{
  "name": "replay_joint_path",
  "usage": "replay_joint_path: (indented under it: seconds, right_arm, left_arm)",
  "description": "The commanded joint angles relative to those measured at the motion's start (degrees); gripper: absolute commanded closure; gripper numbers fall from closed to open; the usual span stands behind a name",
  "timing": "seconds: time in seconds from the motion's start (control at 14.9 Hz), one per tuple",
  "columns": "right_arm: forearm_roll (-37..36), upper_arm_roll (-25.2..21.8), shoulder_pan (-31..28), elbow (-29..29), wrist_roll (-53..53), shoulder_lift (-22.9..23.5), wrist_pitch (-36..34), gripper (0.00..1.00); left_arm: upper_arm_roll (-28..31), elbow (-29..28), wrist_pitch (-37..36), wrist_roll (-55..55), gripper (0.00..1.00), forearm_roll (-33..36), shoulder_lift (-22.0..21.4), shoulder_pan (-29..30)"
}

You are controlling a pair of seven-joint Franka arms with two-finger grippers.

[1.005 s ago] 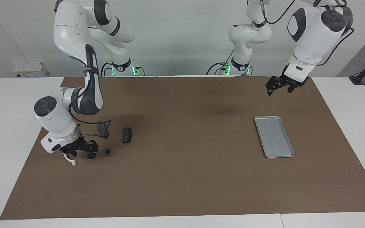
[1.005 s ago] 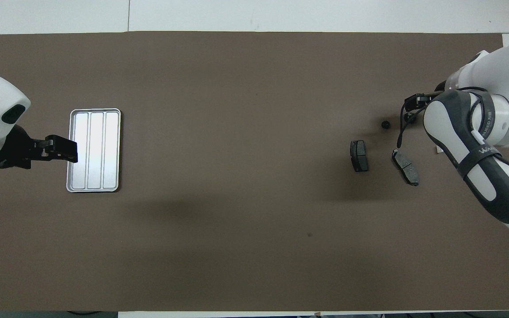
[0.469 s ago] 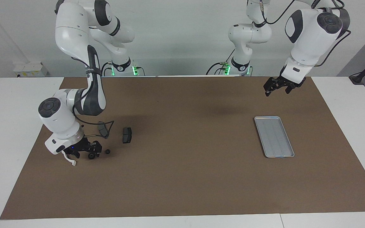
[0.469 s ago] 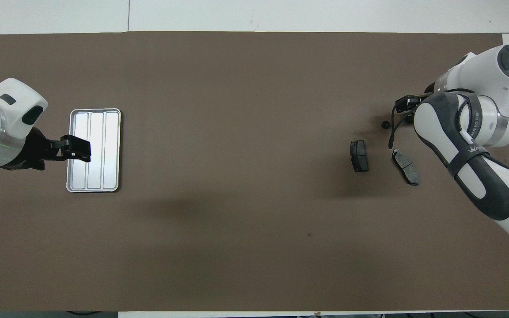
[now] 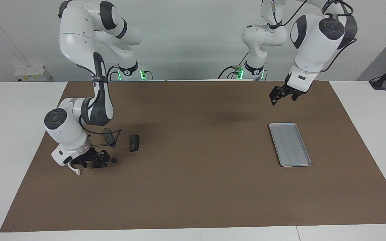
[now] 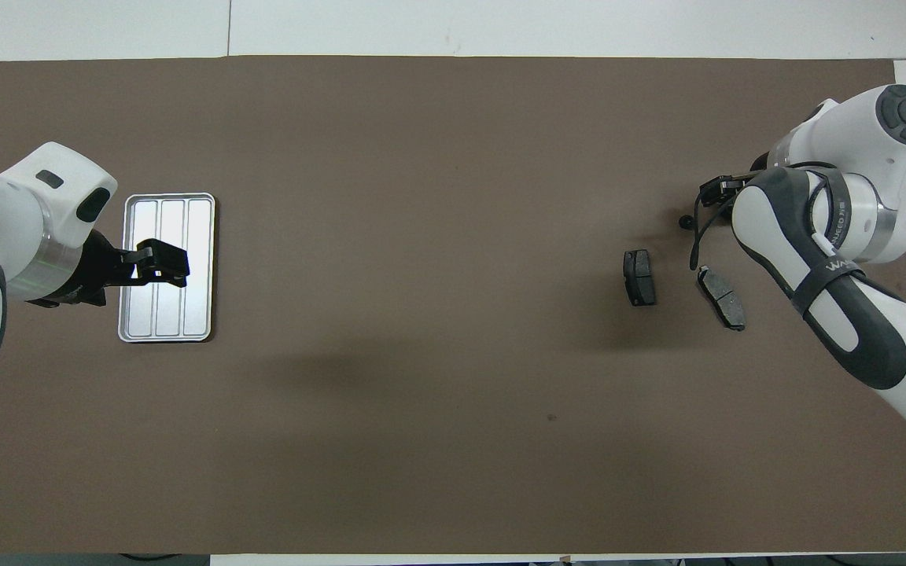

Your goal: Pick bearing gear from pile to tray

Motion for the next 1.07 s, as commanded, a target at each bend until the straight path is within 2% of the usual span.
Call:
replay_joint_path:
  seconds: [0.0,0.27,0.33,0.4,0.47,0.74,1.0]
  right_arm:
    - [1.17,0.33,-0.37,-1.10,-1.95,0.06,0.85,0.06]
    - [1.17,0.33,-0.37,-1.54,-1.95,-0.03,0.85,0.08]
    - [1.17,0.33,-0.37,-1.89,-1.95,-0.03,0.85,0.13]
    - [1.17,0.33,-0.37,-1.90,-1.95,-0.03,0.85,0.24]
    - [1.17,0.33,-0.37,-1.90,-1.87,-0.03,0.85,0.42]
    - [1.08,0.33,-0.37,-1.63,-1.86,-0.03,0.76,1.00]
    - [1.08,0.50,-0.11,1.43,-0.81,-1.17,-1.94,1.00]
  left_arm:
    - [0.64,-2.36,1.72,-2.75,0.00,-0.50,-1.63,-1.36]
    - [0.64,-2.63,2.24,-3.03,0.00,-0.68,-1.63,-1.45]
    - [0.56,-2.71,2.33,-3.11,0.00,-0.85,-1.63,-1.45]
    - [0.64,-2.80,2.33,-3.11,0.00,-0.85,-1.63,-1.45]
    - [0.64,-2.80,2.42,-3.11,0.00,-0.85,-1.63,-1.71]
    - [0.64,-3.07,3.12,-3.11,0.00,-0.85,-1.54,-1.80]
    - [0.64,-3.15,3.30,-3.11,0.00,-0.85,-1.54,-1.80]
